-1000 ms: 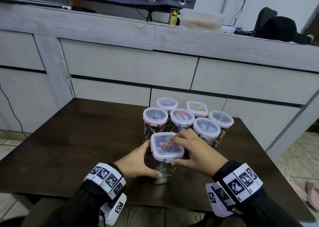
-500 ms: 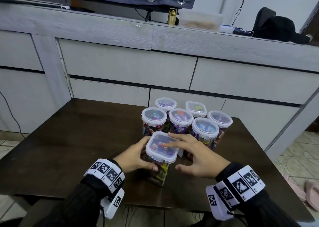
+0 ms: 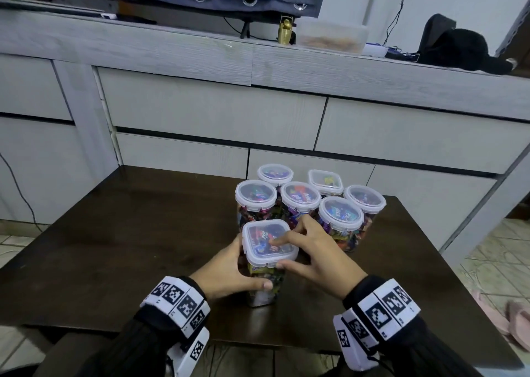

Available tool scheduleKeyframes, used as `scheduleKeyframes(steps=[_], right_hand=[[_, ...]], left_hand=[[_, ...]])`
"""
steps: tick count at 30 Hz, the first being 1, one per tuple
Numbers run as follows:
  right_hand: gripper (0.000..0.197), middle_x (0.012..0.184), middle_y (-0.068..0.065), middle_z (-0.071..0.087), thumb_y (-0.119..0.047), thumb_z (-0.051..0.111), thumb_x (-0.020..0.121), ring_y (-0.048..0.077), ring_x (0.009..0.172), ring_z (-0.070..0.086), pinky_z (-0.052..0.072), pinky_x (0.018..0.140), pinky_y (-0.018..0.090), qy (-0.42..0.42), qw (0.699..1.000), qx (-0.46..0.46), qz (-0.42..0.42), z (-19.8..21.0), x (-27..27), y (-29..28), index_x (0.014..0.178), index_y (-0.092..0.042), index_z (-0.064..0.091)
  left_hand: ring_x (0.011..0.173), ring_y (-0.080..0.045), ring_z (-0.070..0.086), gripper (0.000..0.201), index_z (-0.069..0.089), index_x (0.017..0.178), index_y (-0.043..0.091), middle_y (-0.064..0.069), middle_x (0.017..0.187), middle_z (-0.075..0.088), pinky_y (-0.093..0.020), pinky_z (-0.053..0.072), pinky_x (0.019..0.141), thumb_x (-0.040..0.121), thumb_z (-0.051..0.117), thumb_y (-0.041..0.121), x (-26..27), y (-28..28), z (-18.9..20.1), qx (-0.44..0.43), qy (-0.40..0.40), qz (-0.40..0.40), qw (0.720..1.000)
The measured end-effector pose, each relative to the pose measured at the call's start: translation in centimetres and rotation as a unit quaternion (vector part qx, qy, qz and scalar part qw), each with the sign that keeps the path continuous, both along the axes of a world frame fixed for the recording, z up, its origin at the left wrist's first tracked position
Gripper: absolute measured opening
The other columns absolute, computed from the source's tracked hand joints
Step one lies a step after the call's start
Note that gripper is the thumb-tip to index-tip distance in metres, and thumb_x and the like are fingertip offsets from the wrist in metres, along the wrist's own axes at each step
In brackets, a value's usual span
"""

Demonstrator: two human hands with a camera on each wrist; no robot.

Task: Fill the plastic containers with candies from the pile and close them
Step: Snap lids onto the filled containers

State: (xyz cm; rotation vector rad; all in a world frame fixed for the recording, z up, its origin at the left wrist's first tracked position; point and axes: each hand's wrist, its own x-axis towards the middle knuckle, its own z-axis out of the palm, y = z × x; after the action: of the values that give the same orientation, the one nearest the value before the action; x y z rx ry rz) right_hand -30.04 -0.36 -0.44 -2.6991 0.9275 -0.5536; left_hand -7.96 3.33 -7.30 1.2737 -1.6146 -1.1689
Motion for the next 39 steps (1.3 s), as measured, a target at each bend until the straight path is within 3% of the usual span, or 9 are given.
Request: scheduleKeyframes(steps=[7,10,13,18,23,26,30,34,39], right_hand=[[0.055,0.1,-0.006,0.05,-0.031,0.082,0.071,0.005,0.096,0.051,0.044,0.085,0.021,-0.063,0.99,0.126,0.005,1.2,-1.9,-1.2,0.121,-0.036,0.058],[0.05,0.13,-0.01,0.043,-0.024,0.078,0.077,0.005,0.123,0.04,0.035,0.104,0.025,-0.018,0.992,0.126,0.017,1.1,-2.3,-1.2,0.12,-0.039,0.058],[0.037,0.153,-0.012,0.029,-0.018,0.074,0.081,0.005,0.143,0.022,0.02,0.116,0.027,-0.024,0.995,0.08,0.051,0.9,-2.2,-1.3,0.116,-0.028,0.064],[0.031,0.128,-0.007,0.059,-0.025,0.072,0.083,0.007,0.121,0.05,0.041,0.103,0.031,-0.03,0.998,0.029,0.055,1.0,-1.2,-1.0,0.113,-0.019,0.066],[0.046,0.125,-0.006,0.046,-0.04,0.066,0.086,0.008,0.116,0.038,0.037,0.103,0.026,0.024,0.999,-0.012,0.035,0.7,0.3,-0.8,0.129,-0.03,0.055],[0.047,0.144,-0.004,0.036,-0.043,0.066,0.085,0.009,0.135,0.027,0.028,0.112,0.028,0.025,0.998,0.002,0.05,0.7,0.9,-0.7,0.127,-0.027,0.055],[0.056,0.149,-0.009,0.036,-0.04,0.064,0.087,0.0,0.143,0.016,0.022,0.117,0.025,0.023,0.996,0.058,0.067,0.6,1.2,-0.4,0.136,-0.023,0.043],[0.049,0.15,-0.005,0.035,-0.036,0.067,0.085,0.006,0.141,0.022,0.022,0.115,0.023,0.024,0.998,0.029,0.059,0.4,1.5,-0.4,0.129,-0.021,0.05],[0.045,0.145,-0.006,0.041,-0.038,0.069,0.082,0.009,0.137,0.031,0.028,0.111,0.025,0.013,0.999,0.001,0.039,-0.1,1.7,-0.2,0.121,-0.022,0.054]], left_hand=[[0.123,0.003,0.053,0.088,0.037,0.135,0.037,0.015,0.13,0.06,-0.014,0.041,0.102,0.067,0.09,0.019,1.3,-1.0,0.4,-0.008,-0.022,-0.023,0.999],[0.123,-0.008,0.057,0.081,0.046,0.133,0.024,0.007,0.128,0.063,-0.029,0.044,0.106,0.066,0.09,0.015,2.0,-1.3,0.5,-0.023,-0.008,-0.007,1.0],[0.12,-0.015,0.06,0.078,0.053,0.131,0.022,-0.002,0.126,0.064,-0.041,0.045,0.107,0.064,0.091,0.012,2.4,-1.2,0.4,-0.042,0.003,0.022,0.999],[0.117,-0.008,0.062,0.054,0.06,0.123,0.028,0.009,0.122,0.068,-0.041,0.046,0.107,0.076,0.084,0.022,2.7,-0.4,-0.3,-0.038,0.009,0.045,0.998],[0.127,-0.001,0.05,0.089,0.036,0.134,0.041,0.014,0.136,0.055,-0.035,0.039,0.112,0.06,0.084,0.051,0.8,0.2,-0.6,-0.036,-0.033,0.029,0.998],[0.129,0.001,0.048,0.107,0.029,0.142,0.038,0.015,0.138,0.052,-0.036,0.039,0.112,0.055,0.089,0.055,0.3,-0.1,-0.5,-0.034,-0.041,0.03,0.998],[0.125,-0.001,0.053,0.097,0.033,0.137,0.045,0.016,0.131,0.059,-0.037,0.042,0.11,0.059,0.091,0.044,0.4,-0.4,-0.3,-0.039,-0.034,0.016,0.999],[0.123,0.0,0.054,0.095,0.035,0.136,0.045,0.021,0.128,0.06,-0.034,0.043,0.109,0.059,0.09,0.043,0.6,-0.5,-0.1,-0.037,-0.031,0.003,0.999],[0.123,-0.003,0.055,0.095,0.036,0.136,0.043,0.015,0.128,0.062,-0.037,0.043,0.109,0.058,0.091,0.041,0.8,-0.6,-0.1,-0.038,-0.024,0.0,0.999]])
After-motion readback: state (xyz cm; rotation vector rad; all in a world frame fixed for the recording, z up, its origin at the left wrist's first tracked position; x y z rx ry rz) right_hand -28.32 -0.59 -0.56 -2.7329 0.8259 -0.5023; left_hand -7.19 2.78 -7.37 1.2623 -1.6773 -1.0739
